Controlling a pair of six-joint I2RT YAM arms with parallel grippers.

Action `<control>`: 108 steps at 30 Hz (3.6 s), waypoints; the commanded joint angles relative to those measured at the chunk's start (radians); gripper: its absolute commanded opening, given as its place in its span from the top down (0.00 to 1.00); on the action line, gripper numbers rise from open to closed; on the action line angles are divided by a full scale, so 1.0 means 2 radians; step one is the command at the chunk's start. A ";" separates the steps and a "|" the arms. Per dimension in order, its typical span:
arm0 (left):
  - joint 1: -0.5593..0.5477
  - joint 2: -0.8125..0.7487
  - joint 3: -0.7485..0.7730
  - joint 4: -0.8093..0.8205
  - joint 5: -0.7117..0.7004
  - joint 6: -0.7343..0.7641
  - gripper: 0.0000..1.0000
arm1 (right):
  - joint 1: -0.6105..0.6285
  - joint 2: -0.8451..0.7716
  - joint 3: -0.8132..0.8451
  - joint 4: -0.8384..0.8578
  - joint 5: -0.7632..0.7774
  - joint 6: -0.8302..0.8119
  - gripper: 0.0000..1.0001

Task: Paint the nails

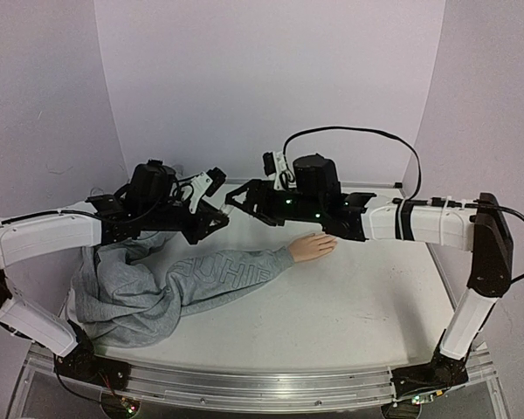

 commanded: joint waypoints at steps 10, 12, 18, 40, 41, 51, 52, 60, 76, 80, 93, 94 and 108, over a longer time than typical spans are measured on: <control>-0.002 -0.032 -0.006 0.025 -0.006 -0.009 1.00 | 0.020 0.022 0.045 0.047 0.015 -0.021 0.70; -0.002 -0.033 -0.006 0.025 0.002 -0.010 1.00 | 0.020 0.020 0.044 0.048 0.010 -0.030 0.74; -0.001 -0.038 -0.003 0.026 0.105 -0.006 1.00 | 0.015 0.002 0.034 0.049 -0.027 -0.091 1.00; 0.000 -0.041 -0.002 0.031 0.145 0.014 1.00 | -0.029 -0.054 -0.055 0.081 -0.204 -0.265 0.42; 0.000 -0.046 -0.005 0.030 0.089 0.016 1.00 | -0.031 -0.055 -0.056 0.079 -0.175 -0.245 0.37; 0.000 -0.068 -0.015 0.027 -0.064 0.026 1.00 | -0.016 -0.011 0.010 0.055 -0.067 -0.061 0.29; 0.000 -0.068 -0.015 0.026 -0.063 0.025 1.00 | -0.013 -0.001 0.022 0.053 -0.062 -0.055 0.29; -0.001 -0.064 -0.012 0.022 -0.063 0.020 1.00 | 0.005 0.047 0.089 0.039 -0.053 -0.033 0.42; -0.002 -0.063 -0.008 0.013 -0.042 0.024 1.00 | 0.012 0.067 0.113 0.036 -0.065 -0.053 0.81; -0.001 -0.071 -0.009 0.014 -0.007 0.027 1.00 | 0.006 0.054 0.097 0.052 -0.105 -0.082 0.96; 0.001 -0.076 0.066 0.010 0.549 -0.049 1.00 | -0.013 -0.003 -0.010 0.107 -0.543 -0.316 1.00; 0.001 -0.069 0.071 0.010 0.561 -0.065 1.00 | -0.013 -0.003 -0.011 0.107 -0.543 -0.317 1.00; -0.001 -0.154 -0.025 0.003 0.023 0.005 1.00 | -0.028 -0.012 -0.023 0.107 -0.283 -0.200 0.31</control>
